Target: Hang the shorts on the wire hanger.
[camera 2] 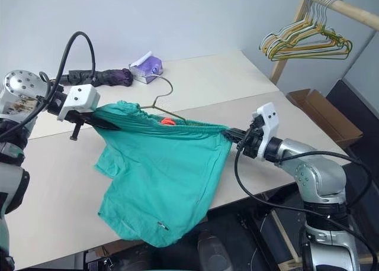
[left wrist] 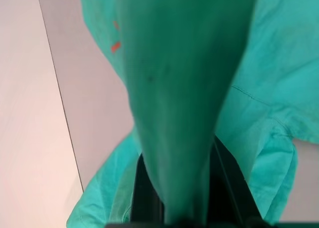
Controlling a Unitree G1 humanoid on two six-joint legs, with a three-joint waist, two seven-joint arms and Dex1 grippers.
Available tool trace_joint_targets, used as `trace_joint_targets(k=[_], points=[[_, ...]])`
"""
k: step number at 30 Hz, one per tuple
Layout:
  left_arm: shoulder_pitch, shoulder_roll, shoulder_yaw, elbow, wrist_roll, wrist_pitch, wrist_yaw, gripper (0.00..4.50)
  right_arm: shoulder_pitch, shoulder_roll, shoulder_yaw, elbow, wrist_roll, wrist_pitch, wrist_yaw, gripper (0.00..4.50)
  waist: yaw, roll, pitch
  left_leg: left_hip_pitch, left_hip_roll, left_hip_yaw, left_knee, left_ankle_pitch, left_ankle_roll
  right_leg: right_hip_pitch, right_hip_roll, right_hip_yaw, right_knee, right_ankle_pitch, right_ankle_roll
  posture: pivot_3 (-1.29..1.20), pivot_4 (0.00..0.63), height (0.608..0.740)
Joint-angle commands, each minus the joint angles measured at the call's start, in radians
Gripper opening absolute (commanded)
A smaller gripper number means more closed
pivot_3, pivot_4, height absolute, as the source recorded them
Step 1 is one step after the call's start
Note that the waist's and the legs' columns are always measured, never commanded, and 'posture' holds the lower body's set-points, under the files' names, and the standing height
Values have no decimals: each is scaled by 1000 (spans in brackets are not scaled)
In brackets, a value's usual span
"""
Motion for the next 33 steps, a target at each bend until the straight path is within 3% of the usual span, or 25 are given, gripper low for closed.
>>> trace_joint_targets(k=[1,12,22,26,33], points=[[2,43,41,35,28,6,-4,0,-27,-75,-33,-13,-55,-40,-1,21,0,0,0,0,0,0,0,0,0,0,0,0,0,0,0,-224,42,740],[88,-129,134,-30,46,33,-4,0,-261,-78,108,-169,-30,24,23,21,-3,0,0,-1,0,0,0,0,0,0,0,0,0,0,0,-271,27,740],[67,-222,273,-5,100,61,65,0,-295,-100,247,-231,-110,80,4,21,-24,0,-1,-1,0,0,0,0,0,0,-1,0,0,0,0,-283,13,740],[71,-225,295,-9,122,66,61,0,-293,-104,247,-234,-134,79,-1,1212,-40,0,-1,-1,0,0,0,0,0,0,-1,0,0,0,0,-278,11,740],[75,-210,327,-5,152,63,41,0,-288,-163,153,-237,-117,55,47,3669,-55,0,-1,0,0,-1,0,0,0,0,-1,0,0,1,0,-272,8,740]])
